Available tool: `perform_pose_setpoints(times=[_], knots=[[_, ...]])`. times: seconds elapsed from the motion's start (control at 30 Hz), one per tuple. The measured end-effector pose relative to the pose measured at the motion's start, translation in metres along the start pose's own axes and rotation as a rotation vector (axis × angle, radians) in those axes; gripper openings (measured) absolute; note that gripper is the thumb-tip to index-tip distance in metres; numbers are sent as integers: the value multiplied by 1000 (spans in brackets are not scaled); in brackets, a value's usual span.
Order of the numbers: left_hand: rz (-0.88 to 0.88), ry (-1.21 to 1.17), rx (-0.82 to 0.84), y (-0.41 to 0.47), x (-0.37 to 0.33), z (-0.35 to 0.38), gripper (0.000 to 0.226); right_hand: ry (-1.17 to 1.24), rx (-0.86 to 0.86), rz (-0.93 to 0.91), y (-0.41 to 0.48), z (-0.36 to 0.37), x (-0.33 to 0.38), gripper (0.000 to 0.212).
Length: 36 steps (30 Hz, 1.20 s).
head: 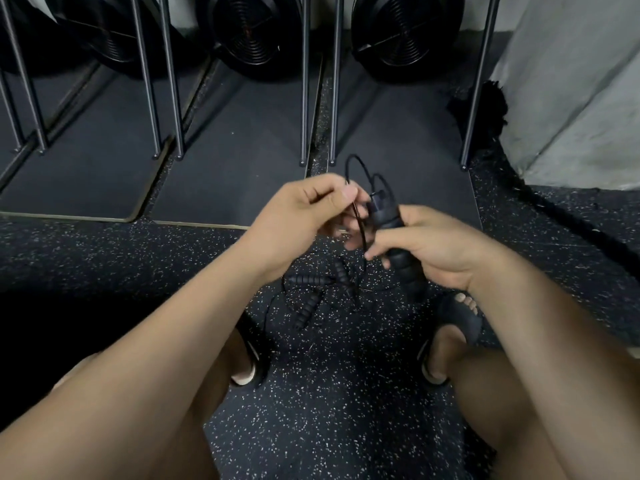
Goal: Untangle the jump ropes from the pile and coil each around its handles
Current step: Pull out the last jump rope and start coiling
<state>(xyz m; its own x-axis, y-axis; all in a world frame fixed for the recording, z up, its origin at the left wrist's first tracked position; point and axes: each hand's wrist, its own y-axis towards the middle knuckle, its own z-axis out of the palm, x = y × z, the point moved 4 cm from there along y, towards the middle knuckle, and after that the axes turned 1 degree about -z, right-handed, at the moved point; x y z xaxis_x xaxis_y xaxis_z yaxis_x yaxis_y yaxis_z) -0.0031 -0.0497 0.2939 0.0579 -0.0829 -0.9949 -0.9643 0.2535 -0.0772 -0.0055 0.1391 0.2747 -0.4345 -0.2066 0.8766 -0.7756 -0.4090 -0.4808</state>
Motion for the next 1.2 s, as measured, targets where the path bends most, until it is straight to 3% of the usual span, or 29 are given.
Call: perform_pose_setpoints(times=[0.07,0.2,0.37,0.43,0.53,0.63,0.7,0.83,0.93,1.03,1.13,1.2], knots=[[-12,-97,-48,3,-2,-9,22,-56,39,-9,-1,8,-1,29],[-40,-199,-198,9,1,-29,19,-176,-52,-62,0,14,-3,20],[-144,-134,-395,11,16,-43,28,-142,-123,-170,-3,19,12,21],[-213,-92,-336,9,20,-37,32,-54,-123,-208,-10,18,24,22],[-287,6,-79,2,25,-14,29,65,-117,-283,-18,14,38,20],[-303,153,160,-10,36,14,32,201,-132,-332,-21,7,47,15],[-261,241,236,-14,44,27,29,265,-163,-374,-23,0,52,13],[-122,563,259,-13,59,32,15,422,-237,-445,-27,-14,60,10],[-117,657,195,-9,62,24,14,532,-286,-456,-28,-27,61,8],[-112,630,141,-5,53,17,15,510,-276,-411,-23,-33,56,17],[-59,541,64,-3,36,10,15,310,-252,-291,-15,-33,42,41],[-20,413,25,-2,23,7,15,164,-187,-191,-10,-26,28,39]])
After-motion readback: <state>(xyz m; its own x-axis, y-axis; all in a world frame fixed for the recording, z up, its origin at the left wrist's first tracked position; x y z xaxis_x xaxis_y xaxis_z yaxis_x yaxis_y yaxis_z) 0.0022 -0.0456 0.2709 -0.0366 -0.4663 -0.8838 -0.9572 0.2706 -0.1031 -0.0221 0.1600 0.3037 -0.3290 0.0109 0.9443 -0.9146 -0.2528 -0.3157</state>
